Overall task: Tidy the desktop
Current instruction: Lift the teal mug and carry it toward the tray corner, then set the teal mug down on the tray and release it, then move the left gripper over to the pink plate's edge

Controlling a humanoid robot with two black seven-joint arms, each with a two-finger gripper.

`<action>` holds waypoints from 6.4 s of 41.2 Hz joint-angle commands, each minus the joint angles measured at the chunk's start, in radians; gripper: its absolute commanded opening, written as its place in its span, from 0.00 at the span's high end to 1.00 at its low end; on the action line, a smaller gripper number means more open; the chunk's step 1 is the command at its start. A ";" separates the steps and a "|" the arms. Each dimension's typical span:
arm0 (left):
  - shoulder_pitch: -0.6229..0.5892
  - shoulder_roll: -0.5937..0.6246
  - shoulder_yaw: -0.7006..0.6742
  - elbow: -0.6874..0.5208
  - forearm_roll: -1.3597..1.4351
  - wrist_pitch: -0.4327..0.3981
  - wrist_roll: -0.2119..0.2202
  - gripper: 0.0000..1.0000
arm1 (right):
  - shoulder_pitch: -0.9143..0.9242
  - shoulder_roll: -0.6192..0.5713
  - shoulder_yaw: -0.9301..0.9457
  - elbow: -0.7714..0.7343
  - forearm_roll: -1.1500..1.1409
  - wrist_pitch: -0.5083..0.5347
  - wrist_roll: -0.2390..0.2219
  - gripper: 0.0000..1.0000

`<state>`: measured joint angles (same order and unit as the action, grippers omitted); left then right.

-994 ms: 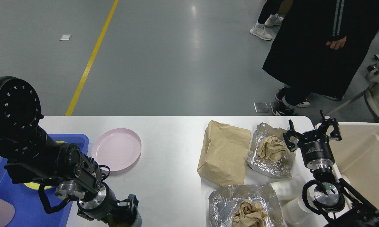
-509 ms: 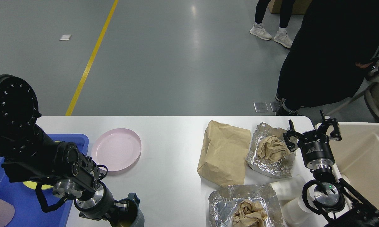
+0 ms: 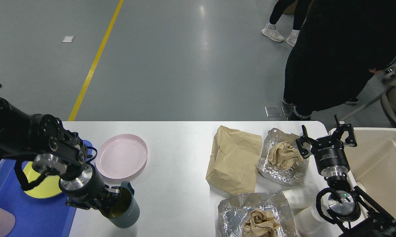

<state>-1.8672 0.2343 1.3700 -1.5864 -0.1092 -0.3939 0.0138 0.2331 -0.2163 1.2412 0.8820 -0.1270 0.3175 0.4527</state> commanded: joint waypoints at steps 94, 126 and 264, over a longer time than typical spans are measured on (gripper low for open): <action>0.542 0.705 -0.391 0.588 0.474 -0.336 -0.014 1.00 | 0.000 0.000 0.000 0.000 0.001 0.000 0.000 0.00; 0.577 0.663 -0.356 0.479 0.462 -0.181 0.000 0.76 | 0.000 0.000 0.000 0.000 0.000 0.000 0.000 0.00; 0.388 0.043 -0.172 0.362 -0.788 0.491 -0.031 0.05 | 0.000 0.000 0.000 0.000 0.000 0.000 0.000 0.00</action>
<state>-1.6280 0.2635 1.3324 -1.3189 -0.9068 0.0347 -0.0212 0.2330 -0.2163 1.2410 0.8821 -0.1267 0.3175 0.4525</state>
